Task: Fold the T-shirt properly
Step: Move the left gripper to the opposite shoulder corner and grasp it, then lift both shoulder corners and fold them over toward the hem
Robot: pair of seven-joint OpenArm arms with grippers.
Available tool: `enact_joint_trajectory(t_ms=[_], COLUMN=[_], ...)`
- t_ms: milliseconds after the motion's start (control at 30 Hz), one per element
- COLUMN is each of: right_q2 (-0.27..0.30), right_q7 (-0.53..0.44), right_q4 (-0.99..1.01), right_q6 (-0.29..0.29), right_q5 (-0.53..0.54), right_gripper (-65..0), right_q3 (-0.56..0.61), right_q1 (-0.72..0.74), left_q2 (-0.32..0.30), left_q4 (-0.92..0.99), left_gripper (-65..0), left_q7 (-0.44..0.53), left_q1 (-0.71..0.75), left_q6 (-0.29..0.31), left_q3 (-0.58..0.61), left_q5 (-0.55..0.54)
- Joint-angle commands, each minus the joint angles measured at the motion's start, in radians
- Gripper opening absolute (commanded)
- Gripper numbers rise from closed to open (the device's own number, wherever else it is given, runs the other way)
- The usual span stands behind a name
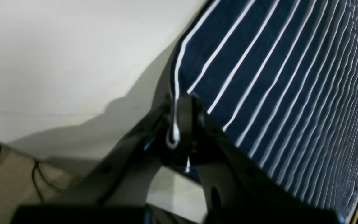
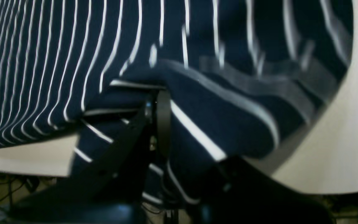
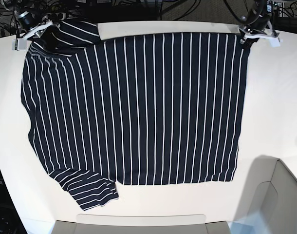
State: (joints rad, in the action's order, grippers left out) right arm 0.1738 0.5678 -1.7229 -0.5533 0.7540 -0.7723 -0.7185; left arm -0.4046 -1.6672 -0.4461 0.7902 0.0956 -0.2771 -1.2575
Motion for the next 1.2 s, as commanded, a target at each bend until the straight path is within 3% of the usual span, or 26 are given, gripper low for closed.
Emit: enact_joint_trajectory(t_ms=[0, 167, 300, 433, 567, 700, 900, 1167], right_q2=[0.014, 0.016, 0.016, 0.051, 0.051, 0.039, 0.045, 0.057], right_q7=[-0.022, -0.021, -0.018, 0.146, 0.278, 0.344, 0.443, 0.461], right_q4=[-0.019, -0.055, -0.102, -0.125, -0.151, -0.170, -0.170, -0.162], right_q6=[-0.006, -0.006, -0.003, -0.003, -0.006, -0.006, -0.006, -0.006], right_q5=[0.011, 0.011, 0.009, -0.052, -0.178, -0.267, -0.340, -0.522], right_gripper=[-65.0, -65.0, -65.0, -65.0, -65.0, -65.0, -65.0, -65.0], right_q3=[-0.016, -0.011, -0.006, -0.014, -0.008, -0.006, 0.006, 0.211], right_q1=[-0.010, -0.006, 0.009, 0.101, 0.208, 0.287, 0.392, 0.508], left_q2=[-0.012, -0.015, -0.009, 0.009, 0.005, 0.003, 0.003, -0.061], left_q4=[-0.032, -0.092, -0.097, -0.109, -0.126, -0.126, -0.121, -0.089], left_gripper=[-65.0, -65.0, -65.0, -65.0, -65.0, -65.0, -65.0, -65.0], left_q7=[0.016, 0.011, -0.073, -0.132, -0.136, -0.141, -0.234, -0.245], left_q1=[0.011, 0.005, -0.067, -0.153, -0.205, -0.248, -0.368, -0.513], left_q6=[0.008, 0.003, -0.003, -0.125, -0.190, -0.239, -0.313, -0.423], left_q3=[-0.018, -0.024, -0.027, -0.027, -0.027, -0.027, -0.027, -0.024], left_q5=[-0.008, -0.014, -0.014, -0.014, -0.014, -0.014, -0.006, -0.008])
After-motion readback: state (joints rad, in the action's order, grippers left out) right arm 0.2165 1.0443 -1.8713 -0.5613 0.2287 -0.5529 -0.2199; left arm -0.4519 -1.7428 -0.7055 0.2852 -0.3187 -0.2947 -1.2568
